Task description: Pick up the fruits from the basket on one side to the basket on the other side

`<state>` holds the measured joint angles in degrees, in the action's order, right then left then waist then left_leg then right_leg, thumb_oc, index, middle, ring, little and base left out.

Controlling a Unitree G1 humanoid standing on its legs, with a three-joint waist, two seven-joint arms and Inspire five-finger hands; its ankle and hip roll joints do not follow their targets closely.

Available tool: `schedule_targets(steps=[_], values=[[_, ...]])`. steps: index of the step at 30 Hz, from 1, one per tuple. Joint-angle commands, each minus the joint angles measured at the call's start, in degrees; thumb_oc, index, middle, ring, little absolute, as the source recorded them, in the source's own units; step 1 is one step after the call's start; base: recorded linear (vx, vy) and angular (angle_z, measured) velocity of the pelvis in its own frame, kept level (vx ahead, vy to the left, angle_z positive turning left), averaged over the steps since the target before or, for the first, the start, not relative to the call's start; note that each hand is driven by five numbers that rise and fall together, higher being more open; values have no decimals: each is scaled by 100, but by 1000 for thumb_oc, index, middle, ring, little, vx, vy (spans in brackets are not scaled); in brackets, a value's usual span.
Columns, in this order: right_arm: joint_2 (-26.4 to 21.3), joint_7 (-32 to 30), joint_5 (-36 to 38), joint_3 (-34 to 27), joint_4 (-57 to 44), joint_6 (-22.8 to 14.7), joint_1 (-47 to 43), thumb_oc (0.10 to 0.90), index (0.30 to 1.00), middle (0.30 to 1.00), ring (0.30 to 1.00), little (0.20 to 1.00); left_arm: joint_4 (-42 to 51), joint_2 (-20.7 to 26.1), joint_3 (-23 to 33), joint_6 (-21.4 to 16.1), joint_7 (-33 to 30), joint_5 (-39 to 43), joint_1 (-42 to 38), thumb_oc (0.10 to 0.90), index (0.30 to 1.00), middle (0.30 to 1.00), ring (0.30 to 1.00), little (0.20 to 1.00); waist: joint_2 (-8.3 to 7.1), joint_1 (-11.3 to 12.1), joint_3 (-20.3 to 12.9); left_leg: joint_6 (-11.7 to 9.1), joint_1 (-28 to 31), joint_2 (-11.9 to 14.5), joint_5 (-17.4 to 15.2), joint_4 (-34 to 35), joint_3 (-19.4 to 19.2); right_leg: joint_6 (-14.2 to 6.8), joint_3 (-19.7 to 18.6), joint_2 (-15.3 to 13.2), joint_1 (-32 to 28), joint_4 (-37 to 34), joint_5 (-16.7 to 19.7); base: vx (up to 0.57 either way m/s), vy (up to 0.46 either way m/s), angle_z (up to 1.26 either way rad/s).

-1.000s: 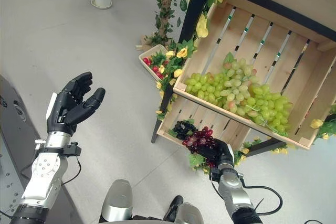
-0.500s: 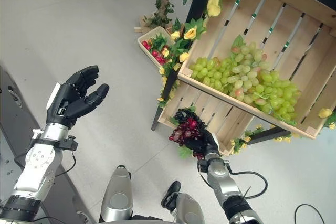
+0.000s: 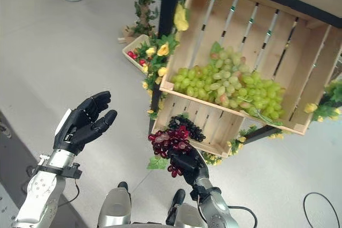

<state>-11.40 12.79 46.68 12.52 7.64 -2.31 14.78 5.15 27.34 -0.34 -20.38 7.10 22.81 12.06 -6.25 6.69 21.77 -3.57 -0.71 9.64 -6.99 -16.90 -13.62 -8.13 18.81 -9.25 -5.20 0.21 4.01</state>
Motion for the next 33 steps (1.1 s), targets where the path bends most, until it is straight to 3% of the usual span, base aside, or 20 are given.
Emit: schedule_targets(steps=[1,8,18,25,29,33], values=[[-461,656,273,-179,-545,-272,-252,400,300,300,300,300,583,-151,-327,-1065,-52,147,-315,800,900,900,900,900,390,-140,-620,-94,-119,-449,809,862,-47,-183,203,157,-63,565,-458,-168,8,-21],[-574,714,134,92,-494,-127,-594,400,300,300,300,300,512,-140,-632,-1147,15,130,-697,800,900,900,900,900,460,-173,-449,-169,-180,-366,929,1154,-127,-142,229,130,-75,286,-403,-107,-7,-7],[-496,792,277,100,-936,-83,-637,400,300,300,300,300,487,-198,-841,-993,370,274,-860,800,900,900,900,900,518,-316,-823,-148,258,-495,1232,2128,160,-231,122,-28,-83,-158,-125,-47,50,-2],[-252,662,209,63,-943,-92,-795,400,300,300,300,300,359,-338,-1028,-703,774,421,-1179,800,900,900,900,900,505,-502,-1022,34,418,-713,916,2190,18,-505,76,-402,58,-309,155,-80,50,-6],[-264,674,105,38,-955,-95,-890,400,300,300,300,300,261,-379,-1245,-645,674,453,-1483,800,900,900,900,900,594,-776,-1131,73,454,-671,902,2190,246,-177,-614,81,256,55,-245,-98,-135,-2],[-338,664,49,32,-834,30,-1043,400,300,300,300,300,258,-456,-1314,-611,414,398,-1643,800,900,900,900,900,563,-850,-1206,-79,486,-454,994,2190,258,112,-748,456,100,-130,-385,-73,-250,13]])
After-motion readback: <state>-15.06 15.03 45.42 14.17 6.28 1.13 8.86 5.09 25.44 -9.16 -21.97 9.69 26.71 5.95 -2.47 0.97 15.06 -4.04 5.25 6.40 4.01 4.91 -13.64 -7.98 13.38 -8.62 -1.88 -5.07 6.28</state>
